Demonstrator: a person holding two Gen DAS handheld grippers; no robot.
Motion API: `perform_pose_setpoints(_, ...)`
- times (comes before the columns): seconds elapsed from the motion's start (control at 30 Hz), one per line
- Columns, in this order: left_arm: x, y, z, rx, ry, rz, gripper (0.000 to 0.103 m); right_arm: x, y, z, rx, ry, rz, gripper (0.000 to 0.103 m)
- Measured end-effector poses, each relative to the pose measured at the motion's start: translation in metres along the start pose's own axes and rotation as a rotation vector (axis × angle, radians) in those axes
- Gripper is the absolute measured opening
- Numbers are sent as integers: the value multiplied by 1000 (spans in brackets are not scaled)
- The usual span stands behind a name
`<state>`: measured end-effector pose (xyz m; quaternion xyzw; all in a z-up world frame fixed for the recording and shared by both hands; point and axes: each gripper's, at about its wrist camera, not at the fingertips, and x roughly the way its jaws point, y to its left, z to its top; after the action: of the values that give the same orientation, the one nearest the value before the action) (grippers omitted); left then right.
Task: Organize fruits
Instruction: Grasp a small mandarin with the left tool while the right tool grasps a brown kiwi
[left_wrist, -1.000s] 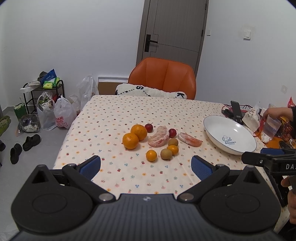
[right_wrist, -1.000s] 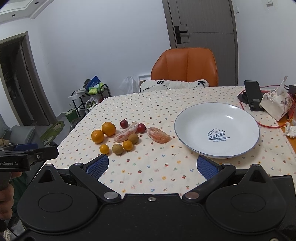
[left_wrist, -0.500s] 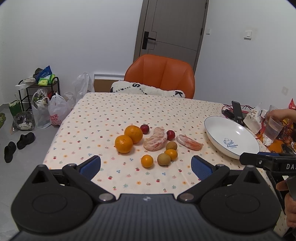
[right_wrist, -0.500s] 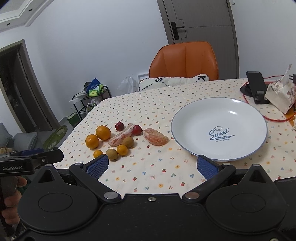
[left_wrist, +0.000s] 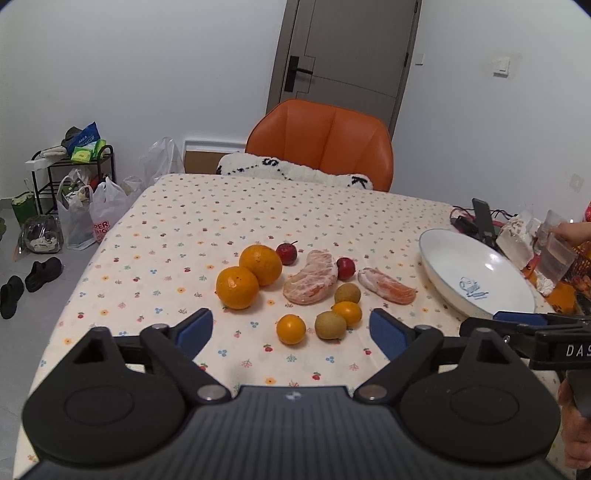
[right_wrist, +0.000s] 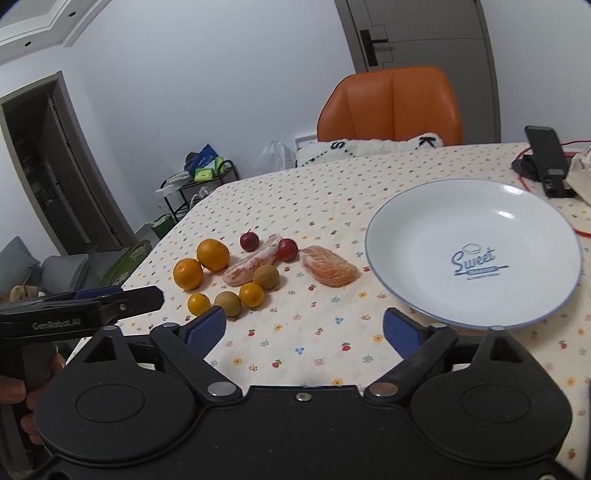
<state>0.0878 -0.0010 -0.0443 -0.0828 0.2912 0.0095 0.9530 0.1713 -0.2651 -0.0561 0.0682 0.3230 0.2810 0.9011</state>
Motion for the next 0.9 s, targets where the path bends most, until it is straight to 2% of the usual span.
perform_pose_setpoints(0.33, 34, 8, -7, -36, 66, -12, 63, 29, -5, 3, 12, 37, 30, 63)
perform_pose_setpoints(0.47, 46, 8, -7, -40, 80, -18, 59, 39, -4, 4, 21, 57, 50, 61)
perform_pose_setpoints(0.53, 51, 8, -6, -38, 89, -25, 51, 43, -1, 5, 20, 64, 65, 59)
perform_pose_setpoints(0.67, 59, 10, -6, -42, 101, -39, 41, 49, 6, 8, 11, 77, 98, 54)
perform_pose_setpoints(0.8, 63, 14, -6, -47, 108, -55, 22, 58, 15, 10, 11, 98, 130, 46)
perform_pose_setpoints(0.87, 62, 19, -6, -57, 106, -57, 22, 62, 19, 11, 8, 107, 147, 37)
perform_pose_setpoints(0.9, 60, 22, -6, -60, 104, -55, 22, 64, 21, 11, 6, 112, 156, 36)
